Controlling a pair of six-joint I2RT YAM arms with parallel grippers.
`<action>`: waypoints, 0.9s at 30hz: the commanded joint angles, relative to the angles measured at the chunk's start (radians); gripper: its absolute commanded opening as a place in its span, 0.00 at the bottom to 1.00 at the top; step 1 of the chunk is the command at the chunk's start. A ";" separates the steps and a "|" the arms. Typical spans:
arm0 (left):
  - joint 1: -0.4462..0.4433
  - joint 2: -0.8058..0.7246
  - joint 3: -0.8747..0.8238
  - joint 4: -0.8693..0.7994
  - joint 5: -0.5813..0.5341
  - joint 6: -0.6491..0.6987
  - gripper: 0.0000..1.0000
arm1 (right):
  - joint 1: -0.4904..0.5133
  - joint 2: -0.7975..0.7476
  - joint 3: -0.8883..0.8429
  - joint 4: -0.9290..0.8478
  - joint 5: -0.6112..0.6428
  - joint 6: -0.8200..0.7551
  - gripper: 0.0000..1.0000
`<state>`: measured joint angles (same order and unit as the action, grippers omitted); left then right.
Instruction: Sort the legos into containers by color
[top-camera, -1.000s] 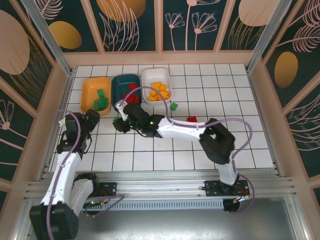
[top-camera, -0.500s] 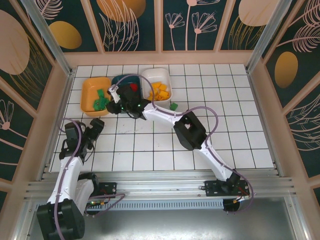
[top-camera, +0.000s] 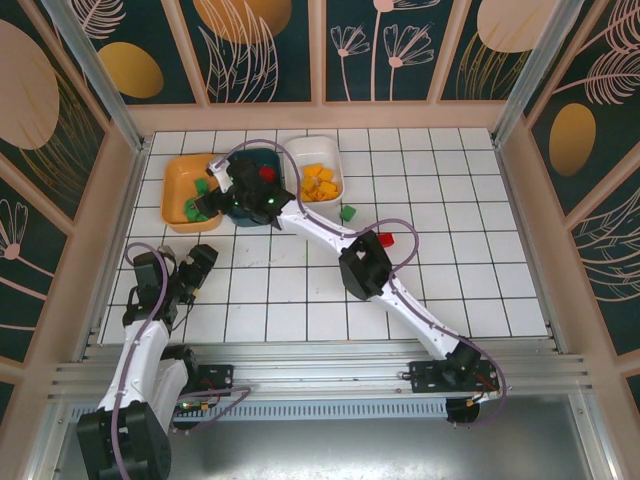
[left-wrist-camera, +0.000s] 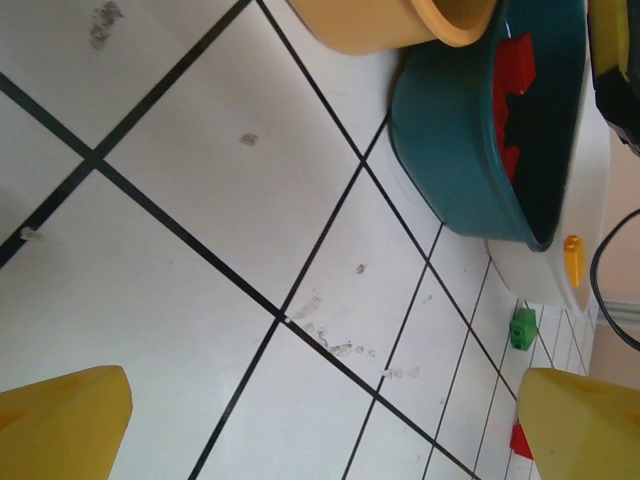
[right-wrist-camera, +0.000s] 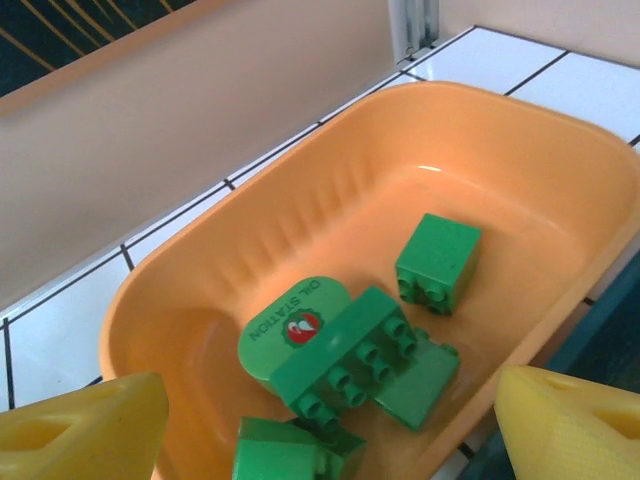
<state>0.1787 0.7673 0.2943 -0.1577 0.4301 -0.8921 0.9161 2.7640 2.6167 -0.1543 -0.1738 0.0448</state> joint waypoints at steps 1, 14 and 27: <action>0.010 -0.023 0.006 0.023 0.038 0.018 0.99 | -0.001 -0.138 -0.050 0.015 0.038 -0.032 0.85; -0.031 -0.141 -0.097 0.144 0.100 -0.084 0.91 | -0.181 -0.937 -1.251 0.302 0.430 0.137 0.86; -0.428 0.159 0.049 0.282 -0.136 -0.075 0.90 | -0.363 -0.869 -1.452 0.220 0.397 0.338 0.86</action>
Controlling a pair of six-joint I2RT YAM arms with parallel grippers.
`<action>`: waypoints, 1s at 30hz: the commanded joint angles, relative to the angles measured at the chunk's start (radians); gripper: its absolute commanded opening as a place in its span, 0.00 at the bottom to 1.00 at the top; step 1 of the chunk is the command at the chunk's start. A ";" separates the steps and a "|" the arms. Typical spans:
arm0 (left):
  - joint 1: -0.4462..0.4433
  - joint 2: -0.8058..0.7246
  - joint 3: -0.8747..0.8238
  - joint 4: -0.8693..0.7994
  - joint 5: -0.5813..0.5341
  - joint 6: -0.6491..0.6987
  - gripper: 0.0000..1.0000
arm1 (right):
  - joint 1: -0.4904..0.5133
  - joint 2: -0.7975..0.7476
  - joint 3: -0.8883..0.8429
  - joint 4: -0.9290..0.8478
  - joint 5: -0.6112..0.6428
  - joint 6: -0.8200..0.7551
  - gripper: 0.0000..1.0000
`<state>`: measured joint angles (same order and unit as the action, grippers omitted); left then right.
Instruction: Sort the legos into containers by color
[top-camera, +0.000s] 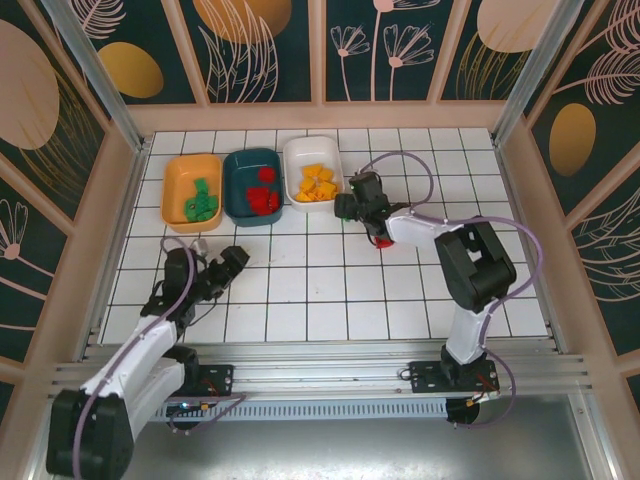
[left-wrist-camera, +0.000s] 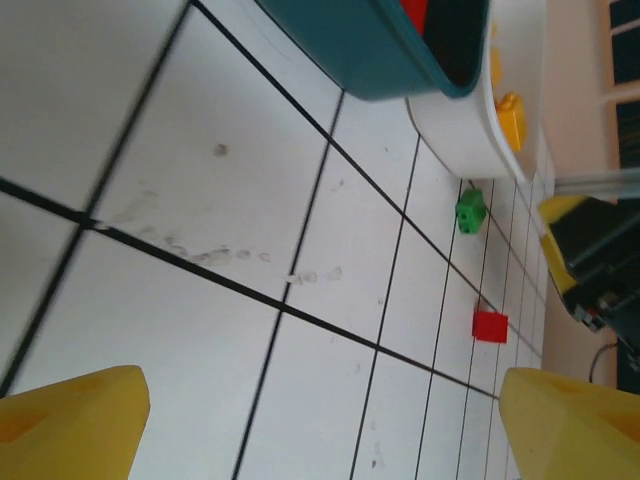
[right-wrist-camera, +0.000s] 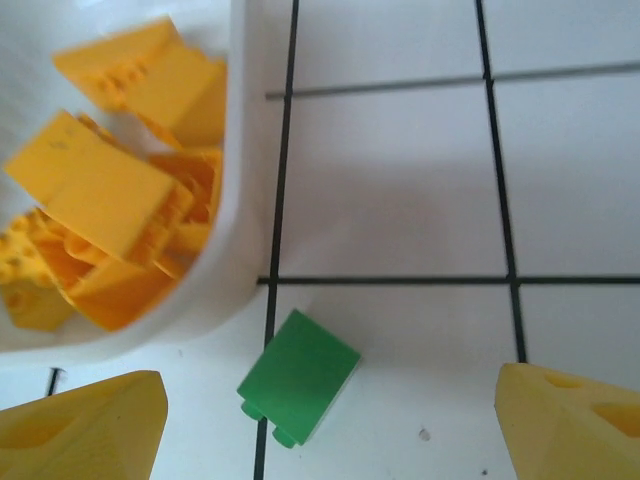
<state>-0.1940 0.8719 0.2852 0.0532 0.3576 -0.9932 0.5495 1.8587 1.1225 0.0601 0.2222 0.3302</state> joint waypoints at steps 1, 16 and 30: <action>-0.081 0.084 0.068 0.082 -0.074 0.026 0.90 | 0.003 0.058 0.056 0.005 -0.008 0.056 0.86; -0.123 0.075 0.067 0.075 -0.113 0.021 0.94 | 0.021 0.221 0.163 -0.074 0.152 0.129 0.73; -0.123 0.056 0.057 0.076 -0.111 0.019 0.94 | 0.008 0.112 0.025 -0.037 0.103 0.091 0.52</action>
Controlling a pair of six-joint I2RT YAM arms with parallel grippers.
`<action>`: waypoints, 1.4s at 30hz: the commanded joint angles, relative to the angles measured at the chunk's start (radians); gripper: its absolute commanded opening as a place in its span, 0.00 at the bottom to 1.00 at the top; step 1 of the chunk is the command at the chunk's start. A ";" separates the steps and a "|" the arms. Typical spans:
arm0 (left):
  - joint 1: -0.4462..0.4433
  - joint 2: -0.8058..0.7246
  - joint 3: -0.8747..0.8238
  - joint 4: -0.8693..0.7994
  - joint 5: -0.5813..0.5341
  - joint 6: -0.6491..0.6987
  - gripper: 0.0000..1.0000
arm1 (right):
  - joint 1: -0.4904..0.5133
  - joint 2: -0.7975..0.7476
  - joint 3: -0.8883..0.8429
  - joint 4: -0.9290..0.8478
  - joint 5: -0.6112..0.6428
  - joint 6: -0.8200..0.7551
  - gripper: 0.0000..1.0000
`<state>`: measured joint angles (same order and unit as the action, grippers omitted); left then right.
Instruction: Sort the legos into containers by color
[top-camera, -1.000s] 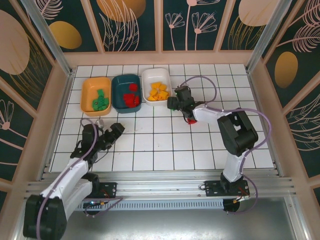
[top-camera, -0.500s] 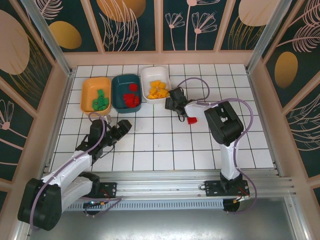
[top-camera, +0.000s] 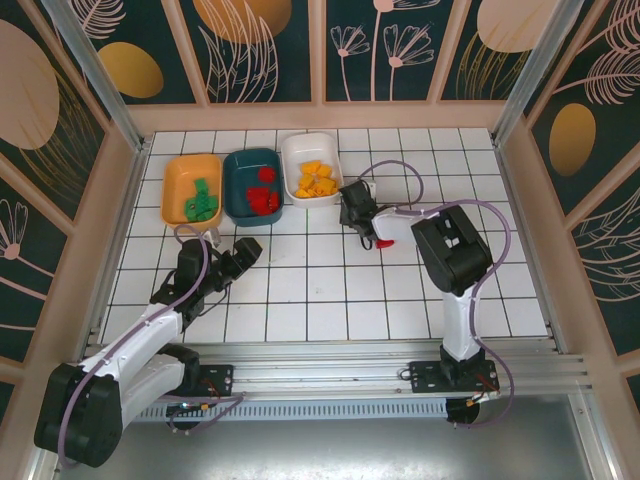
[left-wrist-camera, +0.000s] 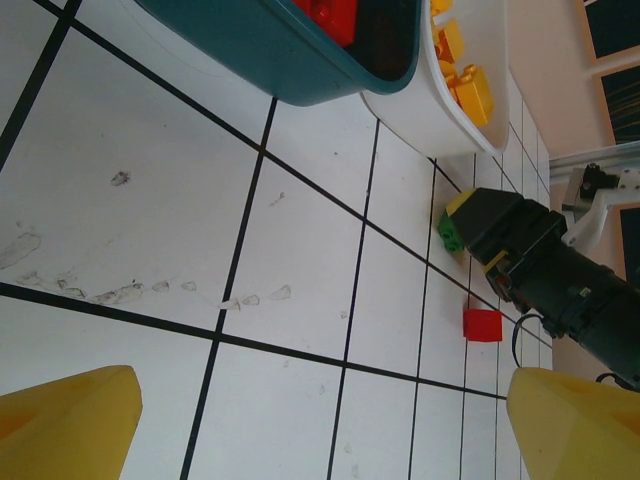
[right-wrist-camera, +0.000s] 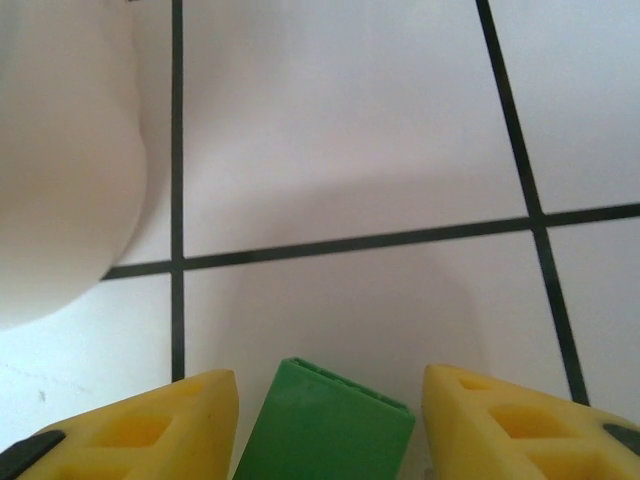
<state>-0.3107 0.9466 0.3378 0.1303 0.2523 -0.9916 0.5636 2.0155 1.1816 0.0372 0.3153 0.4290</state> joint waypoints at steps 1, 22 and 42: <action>-0.006 -0.025 0.007 -0.004 -0.007 0.019 0.94 | -0.008 -0.050 -0.037 -0.016 0.006 -0.016 0.52; -0.006 -0.069 0.029 -0.071 -0.065 0.027 0.97 | -0.039 -0.132 -0.108 0.024 -0.090 -0.033 0.31; 0.593 0.017 0.150 -0.277 0.126 0.059 0.99 | 0.335 0.257 0.682 0.026 -0.530 -0.165 0.28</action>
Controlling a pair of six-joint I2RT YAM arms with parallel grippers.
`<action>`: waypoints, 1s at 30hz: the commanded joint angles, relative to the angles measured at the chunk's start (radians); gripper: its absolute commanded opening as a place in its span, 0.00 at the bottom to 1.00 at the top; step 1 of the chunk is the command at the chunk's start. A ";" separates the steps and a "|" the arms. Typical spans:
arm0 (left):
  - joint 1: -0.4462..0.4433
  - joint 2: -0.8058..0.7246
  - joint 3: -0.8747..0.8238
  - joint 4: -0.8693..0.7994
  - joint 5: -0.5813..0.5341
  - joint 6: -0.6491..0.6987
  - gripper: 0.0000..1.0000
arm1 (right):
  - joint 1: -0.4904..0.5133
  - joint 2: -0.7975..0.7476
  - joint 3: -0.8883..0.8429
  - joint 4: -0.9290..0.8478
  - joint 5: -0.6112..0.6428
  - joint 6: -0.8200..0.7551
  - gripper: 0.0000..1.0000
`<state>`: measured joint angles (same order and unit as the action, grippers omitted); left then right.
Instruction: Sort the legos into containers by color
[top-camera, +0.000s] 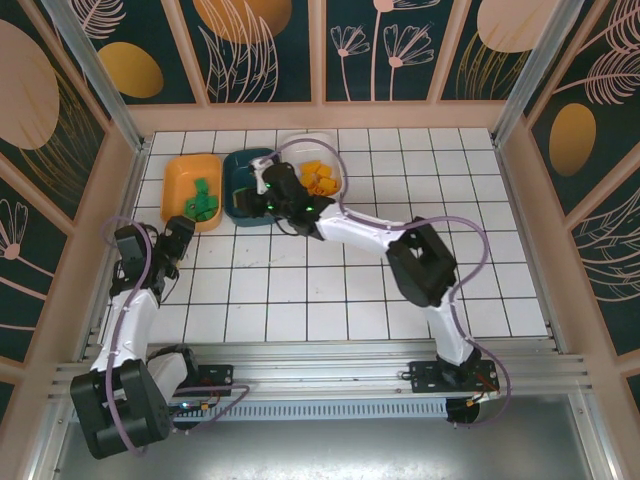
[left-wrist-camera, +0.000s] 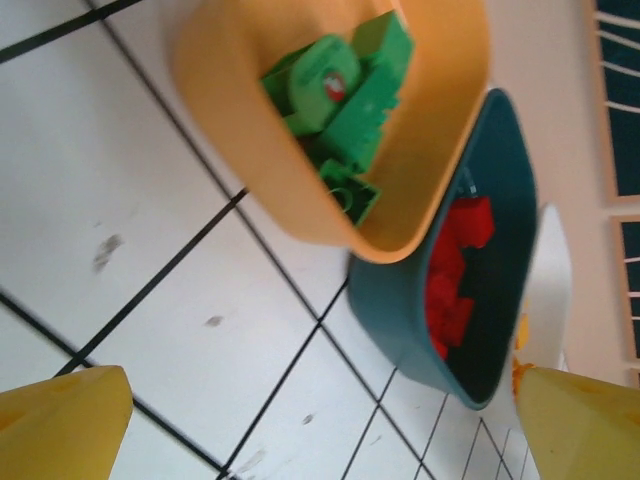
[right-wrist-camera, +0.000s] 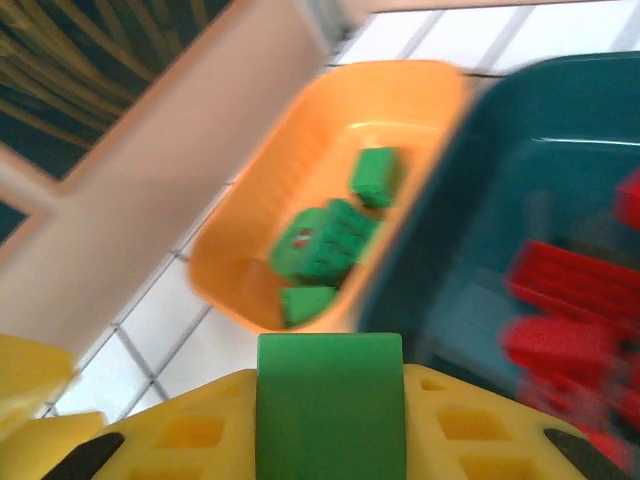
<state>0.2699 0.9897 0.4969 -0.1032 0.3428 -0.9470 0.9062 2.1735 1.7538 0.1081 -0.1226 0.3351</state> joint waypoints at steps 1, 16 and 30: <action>0.013 -0.040 -0.010 -0.057 0.027 0.022 0.98 | -0.003 0.135 0.159 -0.056 -0.102 -0.091 0.28; 0.019 -0.098 -0.090 -0.028 0.100 0.066 0.98 | 0.020 0.498 0.654 -0.185 -0.156 -0.153 0.26; 0.019 -0.137 -0.115 0.027 0.179 0.060 0.98 | 0.041 0.596 0.881 -0.260 -0.093 -0.167 0.73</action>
<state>0.2825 0.8745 0.3859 -0.1043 0.4843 -0.9047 0.9279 2.7754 2.5946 -0.1143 -0.2493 0.1993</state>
